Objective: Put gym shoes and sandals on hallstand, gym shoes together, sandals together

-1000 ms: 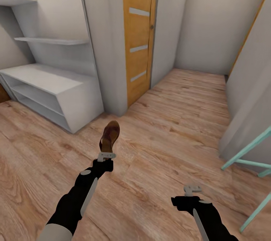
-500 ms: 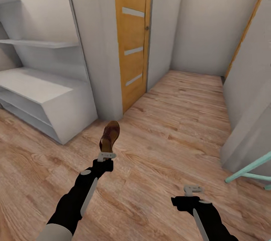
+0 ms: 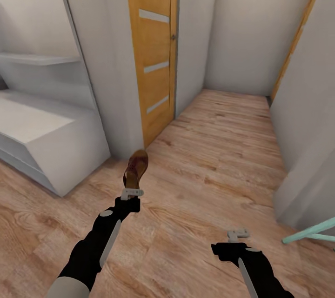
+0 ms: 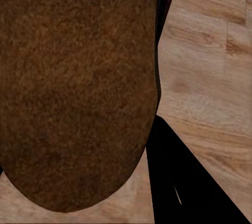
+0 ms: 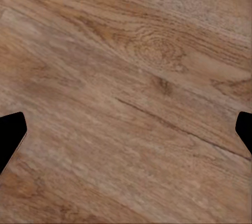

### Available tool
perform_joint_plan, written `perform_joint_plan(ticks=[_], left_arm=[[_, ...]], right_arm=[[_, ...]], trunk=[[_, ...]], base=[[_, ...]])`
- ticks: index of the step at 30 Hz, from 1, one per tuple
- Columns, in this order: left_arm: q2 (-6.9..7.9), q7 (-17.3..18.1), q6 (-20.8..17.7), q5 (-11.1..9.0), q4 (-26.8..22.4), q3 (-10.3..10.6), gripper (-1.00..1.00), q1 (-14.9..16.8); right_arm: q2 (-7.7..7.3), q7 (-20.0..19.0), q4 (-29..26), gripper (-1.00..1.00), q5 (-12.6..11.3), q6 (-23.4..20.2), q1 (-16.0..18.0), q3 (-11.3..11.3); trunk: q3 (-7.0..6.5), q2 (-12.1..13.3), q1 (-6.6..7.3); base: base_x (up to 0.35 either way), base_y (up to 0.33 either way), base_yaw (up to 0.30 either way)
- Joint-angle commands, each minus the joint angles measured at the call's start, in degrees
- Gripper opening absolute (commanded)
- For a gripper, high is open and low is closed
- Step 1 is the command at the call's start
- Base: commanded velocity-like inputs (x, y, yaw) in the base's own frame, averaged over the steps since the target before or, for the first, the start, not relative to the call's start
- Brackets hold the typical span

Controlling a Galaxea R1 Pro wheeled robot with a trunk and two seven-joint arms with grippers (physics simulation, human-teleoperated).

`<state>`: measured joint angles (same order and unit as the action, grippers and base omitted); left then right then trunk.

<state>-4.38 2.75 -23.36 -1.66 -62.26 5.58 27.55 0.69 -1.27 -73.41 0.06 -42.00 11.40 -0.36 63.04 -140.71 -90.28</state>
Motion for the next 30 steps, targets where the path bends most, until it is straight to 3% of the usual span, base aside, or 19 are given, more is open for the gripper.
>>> perform_joint_plan(ticks=[1, 13, 23, 30], left_arm=[[-0.01, 0.2, -0.4, 0.0, -0.1, 0.0, -1.0, 0.0], [-0.01, 0.2, -0.4, 0.0, -0.1, 0.0, -1.0, 0.0], [-0.01, 0.2, -0.4, 0.0, -0.1, 0.0, -1.0, 0.0], [-0.01, 0.2, -0.4, 0.1, -0.1, 0.0, -1.0, 0.0]], right_arm=[[0.02, -0.1, -0.1, 1.0, 0.0, -0.3, 0.0, 0.0], [-0.04, -0.1, -0.1, 1.0, 0.0, -0.3, 0.0, -0.1], [-0.07, -0.1, -0.1, 1.0, 0.0, -0.3, 0.0, -0.1], [-0.07, -0.1, -0.1, 1.0, 0.0, -0.3, 0.0, -0.1]], trunk=[[0.05, 0.0, -0.02], [-0.03, 0.0, -0.02], [-0.46, 0.0, -0.02], [-0.78, 0.0, -0.02]], base=[[0.342, 0.0, -0.002], [0.342, 0.0, -0.025], [0.286, 0.071, -0.209], [0.128, 0.09, -0.226]])
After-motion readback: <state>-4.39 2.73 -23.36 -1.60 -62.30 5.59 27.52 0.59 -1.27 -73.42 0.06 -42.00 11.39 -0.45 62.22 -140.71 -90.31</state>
